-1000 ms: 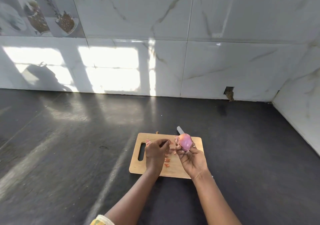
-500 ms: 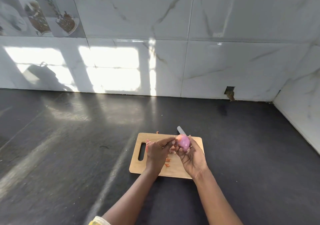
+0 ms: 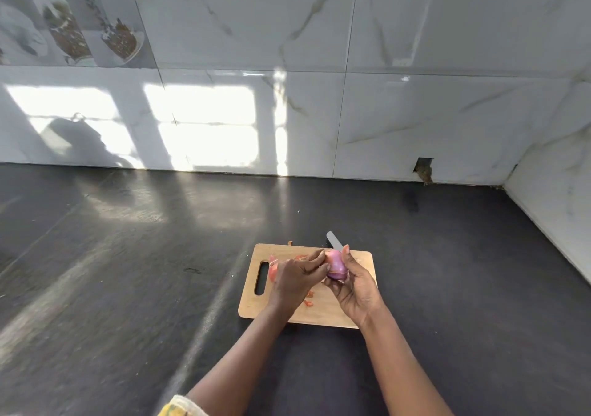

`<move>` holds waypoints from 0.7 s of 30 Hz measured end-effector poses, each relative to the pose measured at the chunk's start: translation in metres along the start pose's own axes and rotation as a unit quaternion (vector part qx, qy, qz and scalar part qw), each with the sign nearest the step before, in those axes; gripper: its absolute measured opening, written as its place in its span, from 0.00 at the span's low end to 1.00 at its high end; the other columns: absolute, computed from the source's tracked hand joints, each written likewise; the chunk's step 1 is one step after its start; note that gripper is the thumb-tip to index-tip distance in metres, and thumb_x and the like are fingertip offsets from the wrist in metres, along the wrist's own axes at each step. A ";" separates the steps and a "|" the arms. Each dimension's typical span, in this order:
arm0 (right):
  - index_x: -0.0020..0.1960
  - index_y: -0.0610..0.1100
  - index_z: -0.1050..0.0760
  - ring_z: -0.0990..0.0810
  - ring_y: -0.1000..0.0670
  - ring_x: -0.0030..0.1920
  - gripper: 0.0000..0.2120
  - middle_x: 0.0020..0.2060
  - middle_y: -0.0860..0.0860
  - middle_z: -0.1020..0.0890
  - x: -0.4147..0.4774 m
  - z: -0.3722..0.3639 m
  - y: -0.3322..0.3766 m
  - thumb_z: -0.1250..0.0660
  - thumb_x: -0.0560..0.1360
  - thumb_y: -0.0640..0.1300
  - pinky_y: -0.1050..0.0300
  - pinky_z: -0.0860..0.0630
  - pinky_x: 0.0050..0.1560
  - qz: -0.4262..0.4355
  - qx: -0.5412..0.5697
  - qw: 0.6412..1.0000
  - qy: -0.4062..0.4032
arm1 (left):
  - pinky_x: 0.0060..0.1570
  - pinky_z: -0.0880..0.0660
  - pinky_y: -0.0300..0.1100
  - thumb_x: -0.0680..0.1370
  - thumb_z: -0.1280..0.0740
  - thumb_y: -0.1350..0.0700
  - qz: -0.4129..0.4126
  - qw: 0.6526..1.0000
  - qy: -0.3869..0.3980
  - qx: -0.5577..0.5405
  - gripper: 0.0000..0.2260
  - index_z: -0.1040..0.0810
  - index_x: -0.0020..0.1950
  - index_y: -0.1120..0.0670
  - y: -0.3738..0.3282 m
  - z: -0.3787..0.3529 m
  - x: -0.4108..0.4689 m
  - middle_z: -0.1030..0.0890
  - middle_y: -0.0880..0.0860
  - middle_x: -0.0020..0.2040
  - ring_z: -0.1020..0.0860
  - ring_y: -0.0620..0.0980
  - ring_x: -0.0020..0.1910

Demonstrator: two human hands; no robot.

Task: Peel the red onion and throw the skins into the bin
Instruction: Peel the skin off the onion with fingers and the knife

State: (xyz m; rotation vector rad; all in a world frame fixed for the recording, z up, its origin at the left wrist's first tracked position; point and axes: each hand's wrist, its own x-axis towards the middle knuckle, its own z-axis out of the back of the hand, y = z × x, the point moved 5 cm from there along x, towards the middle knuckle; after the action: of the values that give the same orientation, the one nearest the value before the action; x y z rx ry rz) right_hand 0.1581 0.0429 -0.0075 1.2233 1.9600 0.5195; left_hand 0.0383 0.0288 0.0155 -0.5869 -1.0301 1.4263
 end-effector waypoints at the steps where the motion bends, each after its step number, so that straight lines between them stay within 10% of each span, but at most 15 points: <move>1: 0.56 0.36 0.24 0.20 0.51 0.29 0.24 0.37 0.42 0.19 0.000 0.000 0.000 0.32 0.67 0.52 0.61 0.20 0.30 -0.001 -0.001 1.000 -0.002 | 0.51 0.35 0.17 0.72 0.29 0.60 -0.006 1.000 -0.002 0.001 0.12 0.20 0.55 0.59 0.001 0.000 0.000 0.22 0.52 0.57 0.28 0.25 0.50; 11: 0.55 0.37 0.24 0.21 0.52 0.27 0.21 0.35 0.44 0.20 -0.002 0.001 -0.004 0.32 0.68 0.50 0.61 0.22 0.27 0.003 0.006 1.000 -0.007 | 0.46 0.29 0.25 0.71 0.41 0.47 -0.084 0.992 -0.061 0.073 0.18 0.15 0.43 0.56 -0.019 0.006 -0.005 0.15 0.50 0.45 0.18 0.44 0.41; 14: 0.56 0.36 0.25 0.22 0.51 0.27 0.23 0.36 0.43 0.21 -0.002 0.001 -0.005 0.31 0.68 0.51 0.62 0.22 0.27 0.006 0.009 1.000 -0.013 | 0.38 0.21 0.41 0.71 0.41 0.47 -0.071 0.993 -0.068 0.057 0.18 0.16 0.42 0.56 -0.017 0.008 -0.002 0.15 0.51 0.39 0.18 0.46 0.36; 21: 0.62 0.36 0.26 0.18 0.51 0.32 0.28 0.38 0.43 0.18 0.000 0.000 -0.003 0.31 0.68 0.51 0.61 0.20 0.32 0.009 0.022 1.000 -0.001 | 0.46 0.21 0.42 0.69 0.39 0.40 -0.061 0.996 -0.046 0.053 0.22 0.18 0.54 0.52 -0.011 0.005 -0.006 0.15 0.51 0.45 0.17 0.43 0.42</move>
State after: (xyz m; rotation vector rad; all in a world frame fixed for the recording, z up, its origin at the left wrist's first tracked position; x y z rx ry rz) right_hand 0.1568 0.0413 -0.0096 1.2686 1.9689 0.4865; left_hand 0.0404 0.0209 0.0256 -0.3782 -1.0378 1.4013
